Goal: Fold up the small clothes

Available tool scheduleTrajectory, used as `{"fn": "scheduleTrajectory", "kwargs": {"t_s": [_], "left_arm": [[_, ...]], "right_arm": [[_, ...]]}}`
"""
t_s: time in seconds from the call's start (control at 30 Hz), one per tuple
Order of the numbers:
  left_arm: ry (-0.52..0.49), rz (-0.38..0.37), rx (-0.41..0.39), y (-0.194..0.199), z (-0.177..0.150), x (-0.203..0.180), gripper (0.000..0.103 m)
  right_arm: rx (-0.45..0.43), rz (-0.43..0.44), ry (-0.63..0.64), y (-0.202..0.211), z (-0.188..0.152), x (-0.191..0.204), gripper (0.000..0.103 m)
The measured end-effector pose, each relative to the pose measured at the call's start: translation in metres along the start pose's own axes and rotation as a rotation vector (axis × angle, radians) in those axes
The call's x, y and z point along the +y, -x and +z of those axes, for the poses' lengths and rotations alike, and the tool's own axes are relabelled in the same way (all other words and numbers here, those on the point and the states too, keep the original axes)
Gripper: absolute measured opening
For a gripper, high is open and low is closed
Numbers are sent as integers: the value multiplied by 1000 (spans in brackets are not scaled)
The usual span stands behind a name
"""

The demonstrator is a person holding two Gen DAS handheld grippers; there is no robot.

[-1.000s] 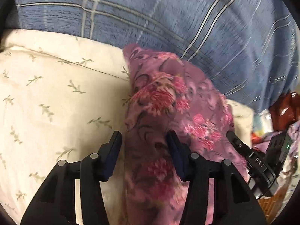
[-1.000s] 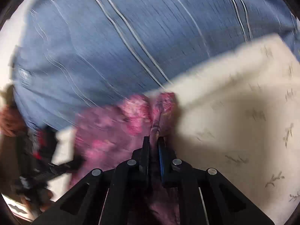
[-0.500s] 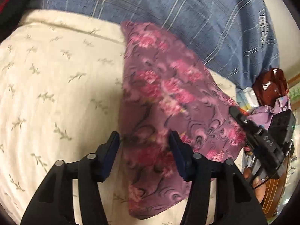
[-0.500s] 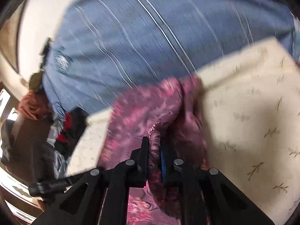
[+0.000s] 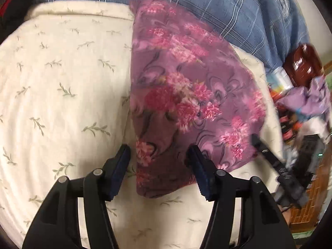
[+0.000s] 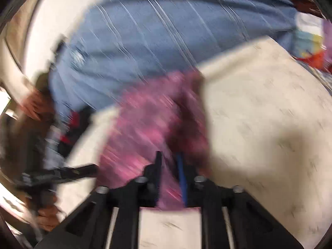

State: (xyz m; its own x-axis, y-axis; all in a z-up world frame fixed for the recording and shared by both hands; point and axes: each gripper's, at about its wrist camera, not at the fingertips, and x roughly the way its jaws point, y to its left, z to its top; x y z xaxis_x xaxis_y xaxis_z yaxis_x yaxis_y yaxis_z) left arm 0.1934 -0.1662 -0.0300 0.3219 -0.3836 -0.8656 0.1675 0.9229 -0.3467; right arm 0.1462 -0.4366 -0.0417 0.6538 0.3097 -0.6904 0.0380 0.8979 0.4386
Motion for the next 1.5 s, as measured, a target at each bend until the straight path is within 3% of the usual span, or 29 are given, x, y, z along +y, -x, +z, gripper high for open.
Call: {"fn": "scheduleTrajectory", "kwargs": {"t_s": [0.07,0.1,0.13,0.2,0.27,0.3,0.37,0.43,0.47,0.5,0.6,0.67,0.77,0.87,0.97,1.0,1.07,1.23,1.4,1.5], "left_arm": [[-52,44,-4,8,-6,-8,57],[-51,21,2,12,-7,-8,57],[-49,-9,2,17,-8,-8,57],[-38,-20,-24,26,-8,-6,58],[-28,-6,-34,23,-4,-6,58],[-22,12,-21,18,-1,-5,58],[-2,32,25,5,2,6,57],[3,7,22,5,3,9,57],[-1,-3,25,13,1,11,57],[-1,-27,14,21,2,14,57],[33,-115,-72,44,23,22,59],[75,-161,-110,51,45,25,68],[118,-194,-110,36,81,14,71],[113,-160,-90,14,100,3,71],[112,-84,-76,-7,109,3,71],[112,-44,-66,-16,111,5,71],[104,18,-33,-37,112,9,72],[69,23,-33,-38,112,6,73],[42,17,-95,-14,113,-2,73],[13,42,-109,-11,119,-10,73]], "right_arm": [[-33,34,-44,9,-4,-8,4],[-30,36,-62,12,-1,-8,5],[-34,58,-78,18,4,-6,15],[-62,110,-92,25,13,-3,19],[-92,125,-108,26,21,-1,39],[-106,120,-117,24,23,-2,38],[-120,103,-189,15,25,-14,28],[-61,26,-246,-5,26,-23,23],[-15,-3,-248,-16,25,-30,14],[-30,3,-236,-14,26,-30,14],[-52,-12,-201,3,42,-27,23],[-121,61,-202,17,58,-23,28],[-141,196,-178,12,83,-7,44],[-132,200,-70,-10,95,19,43],[-103,187,-53,-39,104,25,39],[-86,170,-50,-50,105,23,39],[-16,56,-7,-73,103,19,32],[29,-21,88,-84,109,21,37],[-8,93,-85,-69,129,-7,43],[13,107,-181,-77,135,-21,48]]}}
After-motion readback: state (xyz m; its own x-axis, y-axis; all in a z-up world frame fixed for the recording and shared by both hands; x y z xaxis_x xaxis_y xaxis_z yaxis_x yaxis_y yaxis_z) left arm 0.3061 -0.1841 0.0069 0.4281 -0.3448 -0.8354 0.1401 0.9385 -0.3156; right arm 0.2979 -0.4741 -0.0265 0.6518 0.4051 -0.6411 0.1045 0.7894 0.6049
